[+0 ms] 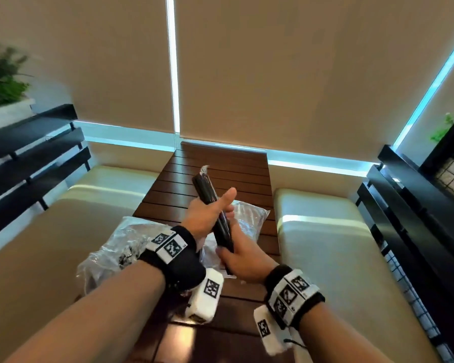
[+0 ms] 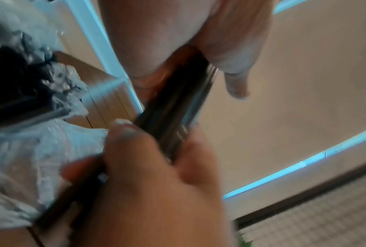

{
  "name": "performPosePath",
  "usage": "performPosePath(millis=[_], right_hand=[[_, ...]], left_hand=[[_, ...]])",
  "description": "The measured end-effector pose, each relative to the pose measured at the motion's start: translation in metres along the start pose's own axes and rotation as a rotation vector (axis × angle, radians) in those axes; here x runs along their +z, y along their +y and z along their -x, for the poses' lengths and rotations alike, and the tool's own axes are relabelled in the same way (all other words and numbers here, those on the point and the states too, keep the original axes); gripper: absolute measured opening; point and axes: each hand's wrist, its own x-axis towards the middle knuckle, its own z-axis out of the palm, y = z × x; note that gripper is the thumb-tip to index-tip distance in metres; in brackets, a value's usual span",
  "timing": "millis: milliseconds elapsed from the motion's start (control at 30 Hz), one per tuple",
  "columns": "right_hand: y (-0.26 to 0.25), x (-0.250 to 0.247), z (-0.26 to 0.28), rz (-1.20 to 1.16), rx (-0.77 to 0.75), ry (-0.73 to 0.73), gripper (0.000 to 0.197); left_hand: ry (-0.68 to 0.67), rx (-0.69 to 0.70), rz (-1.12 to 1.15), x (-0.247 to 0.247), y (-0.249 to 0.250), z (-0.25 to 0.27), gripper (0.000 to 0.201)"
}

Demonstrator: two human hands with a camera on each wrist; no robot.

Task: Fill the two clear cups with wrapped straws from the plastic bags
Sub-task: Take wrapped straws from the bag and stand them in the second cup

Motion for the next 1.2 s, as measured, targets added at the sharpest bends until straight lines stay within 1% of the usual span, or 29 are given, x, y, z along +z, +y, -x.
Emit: performPosePath(millis=[33,67,100,133,167,233,300,333,367,400,433,500,533,567,600,633,700,733,800,833,867,900,967,1033,1067,1133,1200], right_hand=[[-0.001,0.011,-0.003,0.025,-0.056,0.045,0.067],[-0.003,0.019,-0.006,0.014,-0.088,0.077,0.064],[-0.004,0.026,-0.008,-0.002,-0.109,0.086,0.056],[-0.005,0.031,-0.011,0.006,-0.11,0.074,0.05],[-0.006,0.032,-0.012,0.025,-0.106,0.06,0.051],[0.001,0.032,-0.017,0.067,-0.06,0.003,0.066],[0.009,0.03,-0.02,0.028,0.038,-0.073,0.084],[0.013,0.03,-0.021,0.009,0.081,-0.12,0.088],[0.015,0.031,-0.022,0.006,0.092,-0.171,0.086],[0.015,0.035,-0.022,0.01,0.084,-0.201,0.077],[0.014,0.041,-0.025,0.009,0.069,-0.196,0.063],[0.006,0.052,-0.03,0.014,0.05,-0.109,0.028],[0.002,0.056,-0.033,0.062,0.046,-0.065,0.014],[-0.001,0.059,-0.035,0.119,0.054,-0.056,0.008],[-0.003,0.058,-0.036,0.153,0.073,-0.085,0.01],[-0.002,0.057,-0.037,0.152,0.1,-0.132,0.018],[0.009,0.051,-0.038,0.12,0.172,-0.212,0.048],[0.017,0.049,-0.037,0.155,0.198,-0.207,0.065],[0.034,0.051,-0.035,0.285,0.202,-0.094,0.091],[0.04,0.054,-0.034,0.31,0.186,-0.039,0.099],[0.043,0.059,-0.034,0.308,0.17,-0.015,0.107],[0.046,0.065,-0.034,0.301,0.158,-0.016,0.116],[0.053,0.08,-0.04,0.273,0.17,-0.017,0.13],[0.064,0.095,-0.048,0.155,0.224,0.046,0.132],[0.07,0.1,-0.052,0.074,0.241,0.09,0.127],[0.078,0.108,-0.059,-0.045,0.233,0.148,0.105],[0.08,0.112,-0.064,-0.038,0.199,0.156,0.089]], left_hand=[[0.031,0.015,0.088,-0.001,0.003,0.003,0.052],[0.075,0.031,0.13,-0.002,0.005,0.004,0.037],[0.123,0.052,0.12,-0.005,0.007,0.007,0.03],[0.165,0.082,0.084,-0.009,0.008,0.009,0.029],[0.195,0.126,0.033,-0.012,0.007,0.01,0.031],[0.25,0.244,-0.068,-0.021,0.011,0.015,0.033],[0.271,0.358,-0.131,-0.028,0.019,0.02,0.036],[0.266,0.395,-0.144,-0.031,0.022,0.022,0.038],[0.254,0.424,-0.143,-0.032,0.025,0.024,0.039],[0.243,0.447,-0.148,-0.032,0.028,0.026,0.039],[0.224,0.471,-0.163,-0.031,0.03,0.03,0.038],[0.167,0.516,-0.243,-0.03,0.033,0.036,0.037],[0.141,0.53,-0.292,-0.029,0.035,0.038,0.038],[0.124,0.538,-0.335,-0.029,0.035,0.04,0.039],[0.121,0.546,-0.373,-0.03,0.035,0.041,0.04],[0.122,0.557,-0.4,-0.032,0.035,0.041,0.04],[0.132,0.569,-0.402,-0.041,0.034,0.041,0.039],[0.143,0.569,-0.382,-0.049,0.033,0.04,0.039],[0.18,0.548,-0.301,-0.064,0.033,0.037,0.041],[0.205,0.537,-0.251,-0.071,0.034,0.036,0.044],[0.225,0.535,-0.207,-0.075,0.035,0.035,0.048],[0.234,0.538,-0.175,-0.078,0.036,0.035,0.05],[0.233,0.541,-0.16,-0.079,0.035,0.035,0.047],[0.211,0.511,-0.176,-0.08,0.031,0.036,0.041],[0.204,0.489,-0.181,-0.081,0.028,0.037,0.038],[0.204,0.447,-0.181,-0.082,0.021,0.038,0.04],[0.217,0.408,-0.153,-0.082,0.015,0.037,0.041]])
